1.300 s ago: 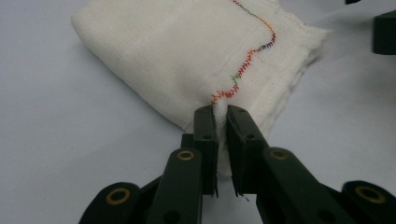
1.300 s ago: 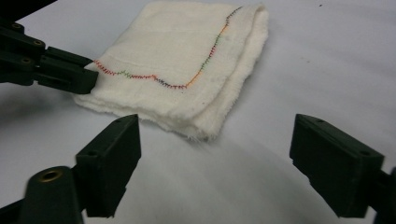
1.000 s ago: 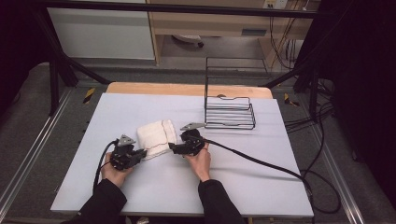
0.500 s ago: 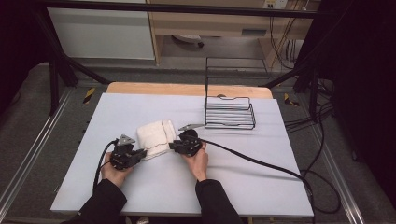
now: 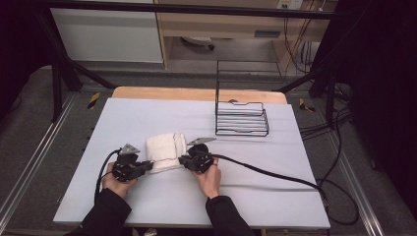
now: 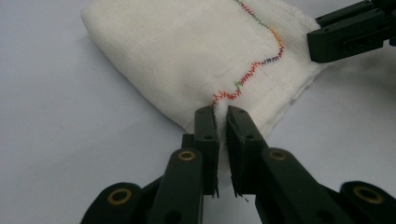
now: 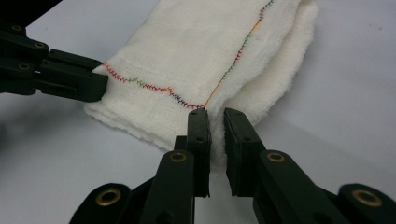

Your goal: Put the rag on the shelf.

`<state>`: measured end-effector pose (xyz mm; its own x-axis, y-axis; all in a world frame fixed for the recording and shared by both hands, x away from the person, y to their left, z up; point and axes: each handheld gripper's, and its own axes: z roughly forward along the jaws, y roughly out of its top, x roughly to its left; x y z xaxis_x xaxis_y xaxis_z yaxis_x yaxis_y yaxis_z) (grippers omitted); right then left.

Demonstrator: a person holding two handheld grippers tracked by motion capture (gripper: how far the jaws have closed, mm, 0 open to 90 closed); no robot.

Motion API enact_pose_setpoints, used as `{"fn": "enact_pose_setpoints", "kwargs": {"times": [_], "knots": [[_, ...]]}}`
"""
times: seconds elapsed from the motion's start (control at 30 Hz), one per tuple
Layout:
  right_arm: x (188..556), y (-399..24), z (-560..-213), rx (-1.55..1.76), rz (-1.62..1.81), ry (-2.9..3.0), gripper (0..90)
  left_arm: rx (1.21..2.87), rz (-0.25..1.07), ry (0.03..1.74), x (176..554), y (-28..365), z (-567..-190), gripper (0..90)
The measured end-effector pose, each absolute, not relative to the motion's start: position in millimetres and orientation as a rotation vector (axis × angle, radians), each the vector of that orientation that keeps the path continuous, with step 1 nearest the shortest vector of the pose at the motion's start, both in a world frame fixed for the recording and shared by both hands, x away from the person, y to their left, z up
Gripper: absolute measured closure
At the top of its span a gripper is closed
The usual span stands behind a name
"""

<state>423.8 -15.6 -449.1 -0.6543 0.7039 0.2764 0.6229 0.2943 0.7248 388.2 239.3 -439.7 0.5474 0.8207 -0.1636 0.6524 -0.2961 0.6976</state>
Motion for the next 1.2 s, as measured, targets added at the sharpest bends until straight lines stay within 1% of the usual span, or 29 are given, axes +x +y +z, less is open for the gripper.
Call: {"fn": "enact_pose_setpoints", "kwargs": {"times": [0.13,0.3,0.33,0.37,0.4,0.47,0.5,0.53,0.57,0.6,0.63,0.67,0.7,0.73,0.83,0.87,0.9,0.97,1.1,1.2], "knots": [[414,-15,-450,1.254,1.297,2.452,80.9,2.073,0.29,1.16,375,239,-439,82.1],[407,-16,-455,1.222,1.305,2.449,77.9,2.09,0.331,1.154,370,239,-440,78.0],[407,-18,-456,1.212,1.312,2.445,71.8,2.089,0.34,1.158,370,239,-440,71.4],[407,-18,-456,1.212,1.312,2.445,71.8,2.086,0.349,1.158,369,239,-440,71.4],[406,-19,-455,1.206,1.316,2.444,68.3,2.08,0.357,1.154,369,241,-438,68.2],[406,-23,-453,1.193,1.334,2.425,57.1,2.047,0.365,1.147,369,243,-433,61.3],[405,-26,-451,1.18,1.336,2.426,54.9,2.033,0.374,1.146,370,245,-430,56.6],[405,-30,-449,1.136,1.348,2.408,44.4,2.024,0.39,1.14,371,247,-427,47.6],[405,-32,-448,1.133,1.349,2.409,42.4,2.016,0.402,1.135,372,249,-424,43.7],[405,-32,-448,1.133,1.349,2.409,42.4,1.999,0.413,1.134,374,250,-422,43.7],[404,-37,-445,1.107,1.361,2.407,33.3,1.992,0.42,1.137,378,252,-419,36.1],[404,-39,-444,1.099,1.365,2.399,29.3,1.995,0.425,1.142,381,254,-418,33.6],[404,-39,-444,1.099,1.365,2.399,29.3,1.987,0.426,1.153,385,255,-417,33.6],[404,-41,-442,1.089,1.361,2.398,27.4,1.98,0.414,1.166,390,257,-417,30.7],[403,-45,-438,1.06,1.367,2.396,15.7,1.974,0.381,1.202,405,259,-419,21.6],[404,-48,-436,1.06,1.371,2.406,14.7,1.974,0.377,1.215,410,259,-420,18.5],[403,-50,-436,1.066,1.378,2.403,10.7,1.984,0.383,1.216,413,259,-420,17.0],[403,-51,-436,1.075,1.382,2.401,9.5,1.997,0.4,1.23,421,258,-421,16.7],[403,-56,-438,1.07,1.357,2.42,5.3,1.972,0.397,1.258,436,258,-425,16.5],[402,-58,-440,1.065,1.342,2.433,5.0,1.968,0.416,1.287,445,257,-428,23.3]]}}
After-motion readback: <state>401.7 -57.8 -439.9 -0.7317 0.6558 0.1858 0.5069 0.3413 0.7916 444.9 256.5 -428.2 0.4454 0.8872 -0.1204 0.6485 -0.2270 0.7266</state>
